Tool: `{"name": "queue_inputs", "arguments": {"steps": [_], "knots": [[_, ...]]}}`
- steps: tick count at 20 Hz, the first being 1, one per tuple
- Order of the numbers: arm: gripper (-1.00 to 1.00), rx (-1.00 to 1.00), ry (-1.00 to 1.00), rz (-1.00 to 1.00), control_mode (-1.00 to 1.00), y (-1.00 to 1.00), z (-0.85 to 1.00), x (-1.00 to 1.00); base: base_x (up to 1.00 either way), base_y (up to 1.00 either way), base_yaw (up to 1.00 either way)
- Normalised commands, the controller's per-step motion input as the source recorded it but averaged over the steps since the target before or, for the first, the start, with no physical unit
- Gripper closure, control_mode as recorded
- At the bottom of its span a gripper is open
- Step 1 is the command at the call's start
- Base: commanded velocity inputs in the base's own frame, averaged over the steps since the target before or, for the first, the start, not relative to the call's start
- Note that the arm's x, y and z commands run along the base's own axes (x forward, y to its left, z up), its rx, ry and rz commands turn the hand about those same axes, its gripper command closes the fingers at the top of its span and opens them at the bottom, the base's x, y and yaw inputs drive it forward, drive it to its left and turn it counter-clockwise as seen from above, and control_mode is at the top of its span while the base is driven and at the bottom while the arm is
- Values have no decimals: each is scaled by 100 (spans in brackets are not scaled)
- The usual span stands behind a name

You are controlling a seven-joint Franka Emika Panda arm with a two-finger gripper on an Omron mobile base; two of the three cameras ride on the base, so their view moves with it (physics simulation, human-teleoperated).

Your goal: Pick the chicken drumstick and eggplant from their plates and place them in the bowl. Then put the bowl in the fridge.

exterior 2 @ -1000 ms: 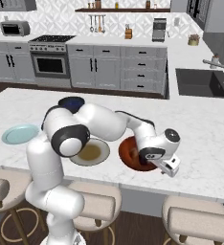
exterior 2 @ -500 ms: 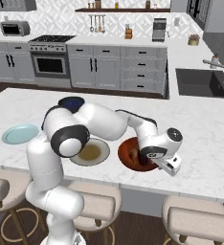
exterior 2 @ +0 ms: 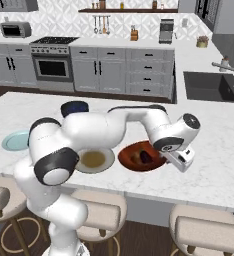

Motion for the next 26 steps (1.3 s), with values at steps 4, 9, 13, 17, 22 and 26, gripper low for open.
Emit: {"name": "queue_inputs", "arguments": {"steps": [4,9,13,17,22,26], "knots": [[100,6,0,-16,-100,41,100,-43,0,0,0],[100,0,-1,-32,-100,100,90,-35,0,0,0],[100,0,0,-37,-100,100,71,-19,0,0,0],[100,0,0,-38,-100,100,19,-21,0,0,0],[100,0,0,-39,-100,100,6,-34,0,0,0],[100,4,0,-32,-100,86,3,-36,0,0,0]]}}
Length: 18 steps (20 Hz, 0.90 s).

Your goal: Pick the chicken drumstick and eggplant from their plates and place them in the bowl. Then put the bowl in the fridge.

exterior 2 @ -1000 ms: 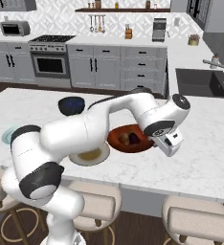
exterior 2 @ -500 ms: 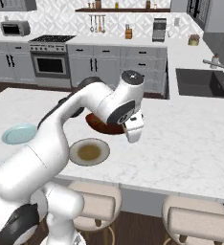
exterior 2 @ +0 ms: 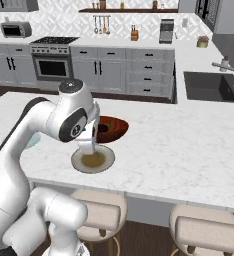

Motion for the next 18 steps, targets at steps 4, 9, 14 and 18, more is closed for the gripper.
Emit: {"name": "queue_inputs", "arguments": {"steps": [4,9,14,18], "knots": [[100,1,0,-8,-100,78,18,-51,0,0,0],[100,1,3,1,-100,66,30,-30,0,0,0],[100,9,4,6,-100,7,21,-12,0,0,0],[100,8,5,16,-100,0,6,0,0,0,0]]}}
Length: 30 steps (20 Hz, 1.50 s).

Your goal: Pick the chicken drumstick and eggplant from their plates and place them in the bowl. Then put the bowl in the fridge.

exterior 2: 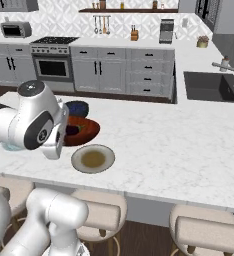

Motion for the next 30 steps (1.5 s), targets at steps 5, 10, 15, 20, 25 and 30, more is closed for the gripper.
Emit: {"name": "queue_inputs", "arguments": {"steps": [5,10,15,20,25,30], "knots": [[100,0,-3,2,-100,-1,-3,-6,0,0,0],[100,-5,-7,0,-100,-1,-3,-2,0,0,0],[100,-9,-17,0,-100,-5,0,0,0,0,0],[100,0,0,0,-100,-14,3,0,0,0,0],[100,0,0,0,-100,0,0,0,0,0,0],[100,0,0,0,100,0,0,0,-38,0,0]]}}
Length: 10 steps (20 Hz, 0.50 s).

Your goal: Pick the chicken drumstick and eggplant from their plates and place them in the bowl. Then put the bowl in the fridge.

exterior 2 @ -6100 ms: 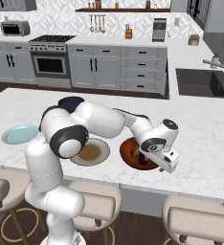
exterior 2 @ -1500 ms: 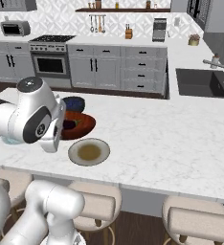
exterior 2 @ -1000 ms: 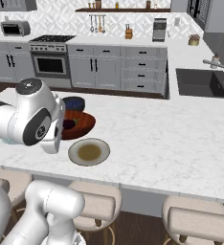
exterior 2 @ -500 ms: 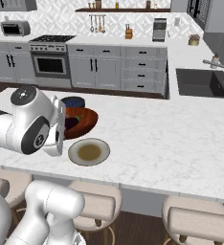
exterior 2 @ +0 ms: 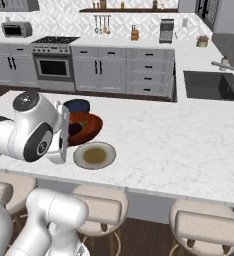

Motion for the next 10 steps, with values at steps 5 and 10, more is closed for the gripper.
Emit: {"name": "queue_inputs", "arguments": {"steps": [5,10], "knots": [[100,0,0,0,100,0,0,0,-100,25,1],[100,0,0,0,100,0,0,0,-66,95,53]]}}
